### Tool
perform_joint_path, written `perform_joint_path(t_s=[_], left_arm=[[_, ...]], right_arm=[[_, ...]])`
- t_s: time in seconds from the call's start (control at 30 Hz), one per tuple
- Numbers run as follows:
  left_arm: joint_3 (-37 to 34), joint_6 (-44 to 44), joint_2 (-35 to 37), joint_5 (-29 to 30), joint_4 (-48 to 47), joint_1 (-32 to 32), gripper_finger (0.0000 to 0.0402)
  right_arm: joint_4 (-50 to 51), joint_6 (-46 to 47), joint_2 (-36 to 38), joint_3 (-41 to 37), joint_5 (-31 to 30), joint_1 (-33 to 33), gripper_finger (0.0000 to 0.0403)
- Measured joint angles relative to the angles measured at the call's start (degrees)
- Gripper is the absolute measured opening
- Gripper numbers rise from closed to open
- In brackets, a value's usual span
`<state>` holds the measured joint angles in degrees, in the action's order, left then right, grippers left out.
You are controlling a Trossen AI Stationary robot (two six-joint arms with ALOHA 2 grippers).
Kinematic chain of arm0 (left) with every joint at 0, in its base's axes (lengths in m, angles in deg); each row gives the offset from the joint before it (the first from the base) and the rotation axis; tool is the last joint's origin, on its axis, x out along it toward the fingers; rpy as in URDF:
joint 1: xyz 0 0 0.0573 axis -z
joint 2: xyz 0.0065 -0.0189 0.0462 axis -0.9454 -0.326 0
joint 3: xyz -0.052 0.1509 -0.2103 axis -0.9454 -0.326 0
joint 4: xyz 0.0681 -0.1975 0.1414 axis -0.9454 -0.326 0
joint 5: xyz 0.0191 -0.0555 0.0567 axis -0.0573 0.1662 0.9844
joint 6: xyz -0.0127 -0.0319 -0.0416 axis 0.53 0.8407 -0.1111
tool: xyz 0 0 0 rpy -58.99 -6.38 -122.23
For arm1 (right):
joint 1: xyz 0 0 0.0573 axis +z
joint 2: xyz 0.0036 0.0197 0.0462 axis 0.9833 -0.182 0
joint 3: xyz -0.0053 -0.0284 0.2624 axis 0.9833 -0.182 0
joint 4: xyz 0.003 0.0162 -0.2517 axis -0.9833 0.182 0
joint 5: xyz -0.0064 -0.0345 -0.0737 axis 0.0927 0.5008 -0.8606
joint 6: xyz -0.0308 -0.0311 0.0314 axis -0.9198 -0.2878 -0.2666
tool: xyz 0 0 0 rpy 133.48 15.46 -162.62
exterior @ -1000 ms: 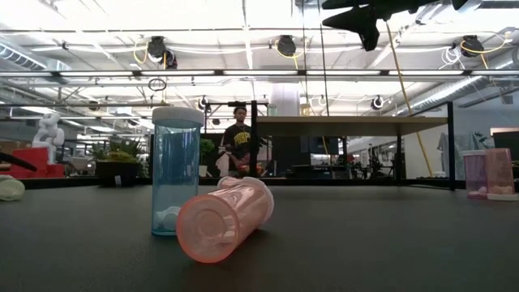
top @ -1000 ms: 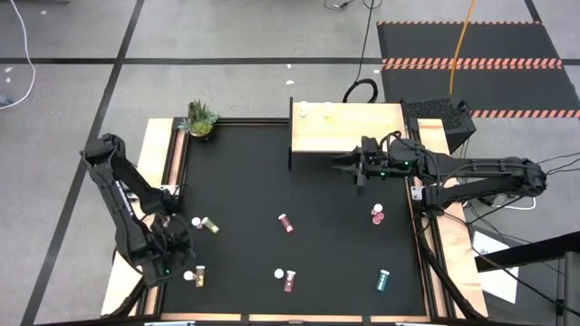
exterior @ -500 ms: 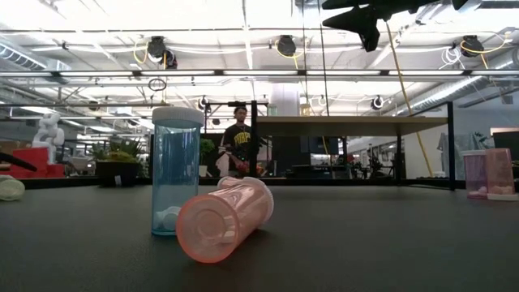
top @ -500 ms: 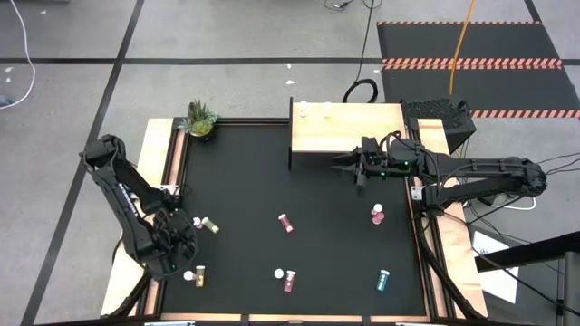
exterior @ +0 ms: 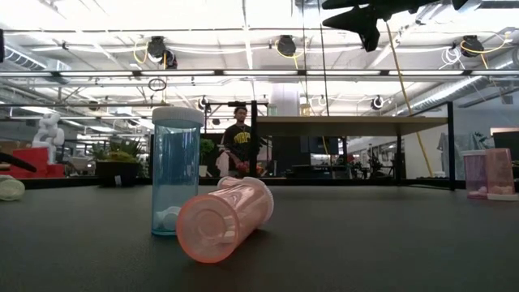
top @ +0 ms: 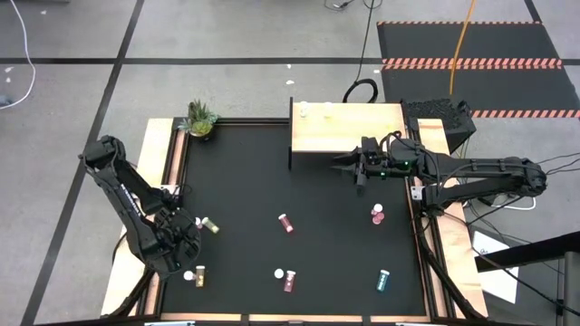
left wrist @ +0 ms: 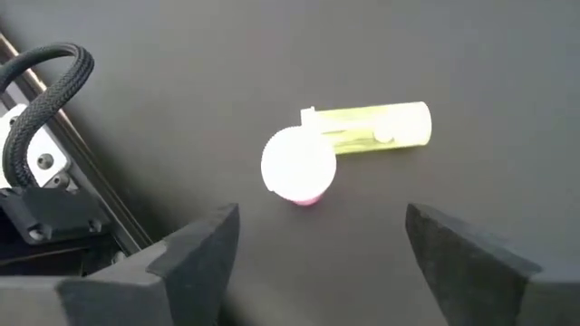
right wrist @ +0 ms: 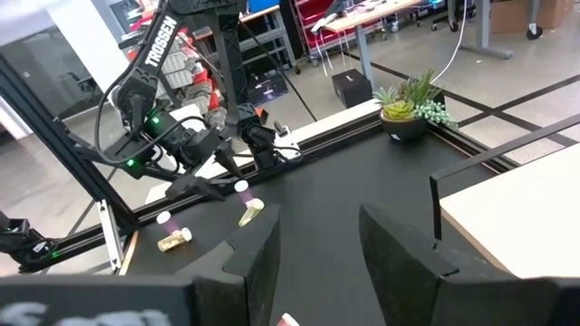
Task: Pick and place medicine bottles onto shelf by color
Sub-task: Put the left pink pill bottle on the shelf
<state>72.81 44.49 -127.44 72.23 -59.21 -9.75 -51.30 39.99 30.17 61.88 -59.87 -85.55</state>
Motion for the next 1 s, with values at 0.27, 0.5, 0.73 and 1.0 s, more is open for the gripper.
perform_joint_path(t_s=[0.27,0.5,0.73,1.0], left_arm=[[3.4,-1.1,0.1,-11.7,0.5,-1.3,0.0275],[14.6,-2.4,1.2,-9.0,0.6,3.6,0.0271],[20.2,2.7,1.1,8.0,1.1,12.5,0.0240],[20.2,3.9,-6.8,9.8,11.0,16.2,0.0177]], right_arm=[[0.0,-1.9,2.5,0.0,1.5,0.0,0.0146],[0.8,-4.9,6.3,0.0,1.5,-0.7,0.0146],[4.6,-4.1,7.2,0.0,1.4,-2.4,0.0146],[3.5,-1.3,7.2,0.0,1.6,-2.5,0.0146]])
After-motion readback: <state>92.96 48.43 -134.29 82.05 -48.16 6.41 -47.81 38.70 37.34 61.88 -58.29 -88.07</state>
